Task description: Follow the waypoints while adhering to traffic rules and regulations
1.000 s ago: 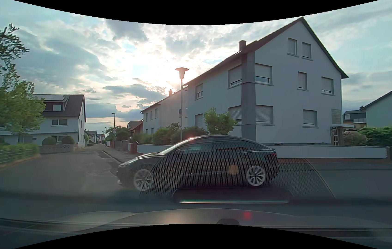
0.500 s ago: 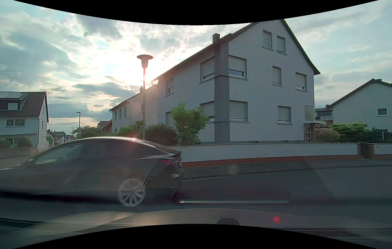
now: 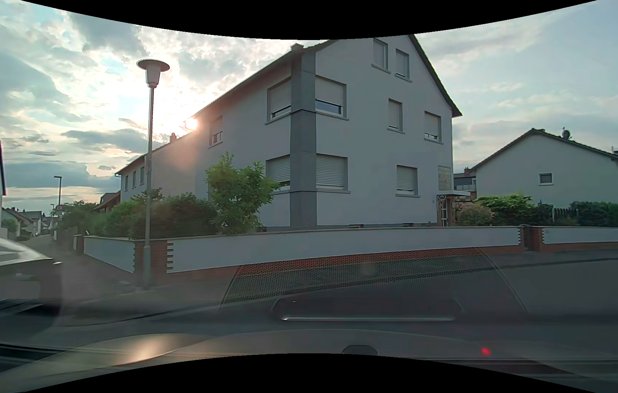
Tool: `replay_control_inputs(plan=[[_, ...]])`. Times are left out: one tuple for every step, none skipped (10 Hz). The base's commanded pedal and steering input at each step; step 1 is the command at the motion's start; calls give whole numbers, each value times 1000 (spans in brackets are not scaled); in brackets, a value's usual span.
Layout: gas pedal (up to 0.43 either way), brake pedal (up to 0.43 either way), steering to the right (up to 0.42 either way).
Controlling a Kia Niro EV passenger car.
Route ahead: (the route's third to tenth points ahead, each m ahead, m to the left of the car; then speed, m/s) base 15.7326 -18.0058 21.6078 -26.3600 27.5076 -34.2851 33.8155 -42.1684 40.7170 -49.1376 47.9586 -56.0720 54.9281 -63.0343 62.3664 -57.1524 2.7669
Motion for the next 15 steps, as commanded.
replay_control_inputs(plan=[[0,0,384],[20,0,396],[47,0,412],[79,0,426],[130,0,434],[130,0,443],[130,0,451],[130,0,455],[130,0,455],[130,0,455],[130,0,456],[138,0,456],[138,0,455],[138,0,453],[138,0,453]])
